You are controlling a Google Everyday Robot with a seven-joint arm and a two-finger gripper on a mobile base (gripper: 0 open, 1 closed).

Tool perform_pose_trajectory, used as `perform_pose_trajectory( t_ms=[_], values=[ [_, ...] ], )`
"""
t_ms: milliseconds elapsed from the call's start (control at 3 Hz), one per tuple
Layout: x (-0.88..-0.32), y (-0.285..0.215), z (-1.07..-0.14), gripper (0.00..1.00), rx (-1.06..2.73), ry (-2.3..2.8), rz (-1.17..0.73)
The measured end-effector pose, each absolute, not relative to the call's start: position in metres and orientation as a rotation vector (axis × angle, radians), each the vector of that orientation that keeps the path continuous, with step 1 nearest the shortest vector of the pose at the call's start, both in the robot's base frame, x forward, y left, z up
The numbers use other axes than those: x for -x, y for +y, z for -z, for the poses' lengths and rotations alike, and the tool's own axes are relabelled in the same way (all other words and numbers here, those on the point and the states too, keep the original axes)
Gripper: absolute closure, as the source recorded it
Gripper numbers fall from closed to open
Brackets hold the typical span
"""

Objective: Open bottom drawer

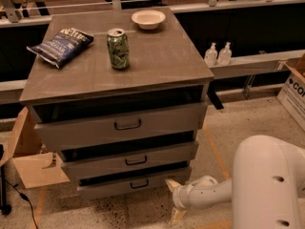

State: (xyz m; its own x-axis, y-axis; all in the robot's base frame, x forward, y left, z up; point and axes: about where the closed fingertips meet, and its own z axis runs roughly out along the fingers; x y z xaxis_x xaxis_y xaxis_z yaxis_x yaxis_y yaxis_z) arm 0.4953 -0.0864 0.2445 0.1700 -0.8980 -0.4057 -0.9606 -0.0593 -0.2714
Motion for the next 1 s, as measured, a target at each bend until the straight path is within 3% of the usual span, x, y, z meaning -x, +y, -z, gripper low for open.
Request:
perform_pose_trajectory(
  t_ms=[1000],
  values=[
    [-0.566, -0.093, -0.195, 0.0, 1.988, 1.708, -0.05]
  ],
)
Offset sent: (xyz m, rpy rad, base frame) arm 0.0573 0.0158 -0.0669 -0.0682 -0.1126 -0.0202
